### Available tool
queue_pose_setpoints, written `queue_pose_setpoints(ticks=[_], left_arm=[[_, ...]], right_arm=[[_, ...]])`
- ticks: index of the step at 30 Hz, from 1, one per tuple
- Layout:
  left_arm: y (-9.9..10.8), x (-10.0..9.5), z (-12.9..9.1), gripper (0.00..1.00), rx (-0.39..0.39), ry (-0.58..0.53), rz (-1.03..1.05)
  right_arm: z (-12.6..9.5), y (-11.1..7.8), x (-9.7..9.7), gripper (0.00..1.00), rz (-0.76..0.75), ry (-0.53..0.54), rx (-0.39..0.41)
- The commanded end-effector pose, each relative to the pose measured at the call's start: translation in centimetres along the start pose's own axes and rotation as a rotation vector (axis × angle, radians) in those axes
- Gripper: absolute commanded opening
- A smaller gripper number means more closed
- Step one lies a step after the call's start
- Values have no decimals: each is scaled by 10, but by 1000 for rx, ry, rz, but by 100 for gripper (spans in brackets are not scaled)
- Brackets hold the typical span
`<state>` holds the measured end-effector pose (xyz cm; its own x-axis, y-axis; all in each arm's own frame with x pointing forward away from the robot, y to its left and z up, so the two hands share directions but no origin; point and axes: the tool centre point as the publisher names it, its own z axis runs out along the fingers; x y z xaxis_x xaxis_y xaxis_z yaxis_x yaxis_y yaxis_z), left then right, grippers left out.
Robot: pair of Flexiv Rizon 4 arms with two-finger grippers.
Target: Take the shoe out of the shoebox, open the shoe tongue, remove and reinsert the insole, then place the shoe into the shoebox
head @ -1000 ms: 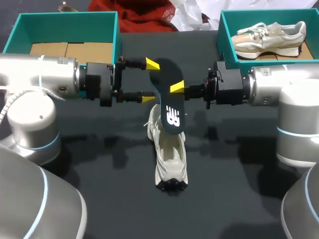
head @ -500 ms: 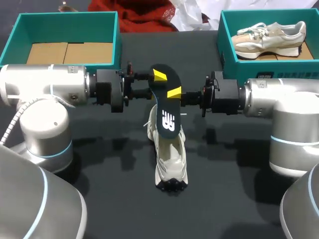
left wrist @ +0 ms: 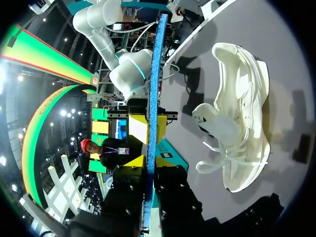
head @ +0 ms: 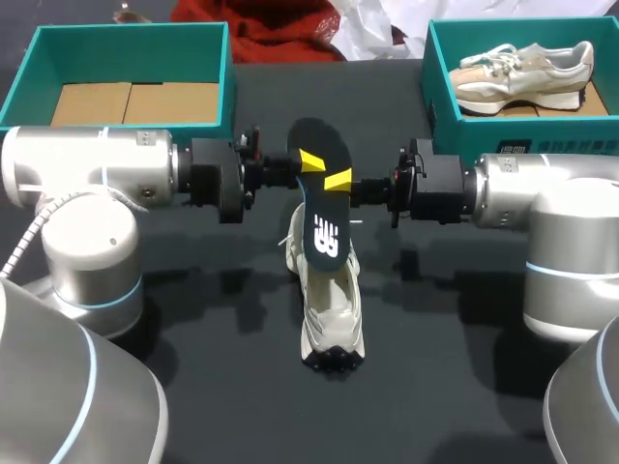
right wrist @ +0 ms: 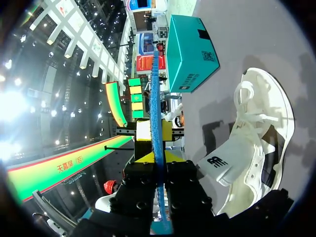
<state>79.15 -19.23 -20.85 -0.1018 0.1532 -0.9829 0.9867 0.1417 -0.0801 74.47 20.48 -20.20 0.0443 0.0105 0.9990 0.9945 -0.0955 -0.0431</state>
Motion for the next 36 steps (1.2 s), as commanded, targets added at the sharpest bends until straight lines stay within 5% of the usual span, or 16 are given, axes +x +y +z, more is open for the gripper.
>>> queue_pose_setpoints(ticks=[1,10,12,13,21,32,36], left_arm=[[-1,-1,4,0,-3,0,5],[-2,1,4,0,2,6,12],[-3,1,1,0,0,8,13],[-3,1,0,0,-2,9,14],[-4,0,-23,0,-24,22,15],[-22,-8,-44,0,-6,32,-8],[-28,-10,-50,0,-2,75,-61]], right_arm=[[2,-1,-1,0,0,-3,-1],[1,-1,-1,4,-1,-2,3],[-1,-1,-1,54,-11,-5,8],[-4,0,0,100,-19,-7,9],[-37,0,0,100,-156,-93,12],[-37,0,0,100,-156,-93,12],[-51,-7,-1,100,-391,-144,102]])
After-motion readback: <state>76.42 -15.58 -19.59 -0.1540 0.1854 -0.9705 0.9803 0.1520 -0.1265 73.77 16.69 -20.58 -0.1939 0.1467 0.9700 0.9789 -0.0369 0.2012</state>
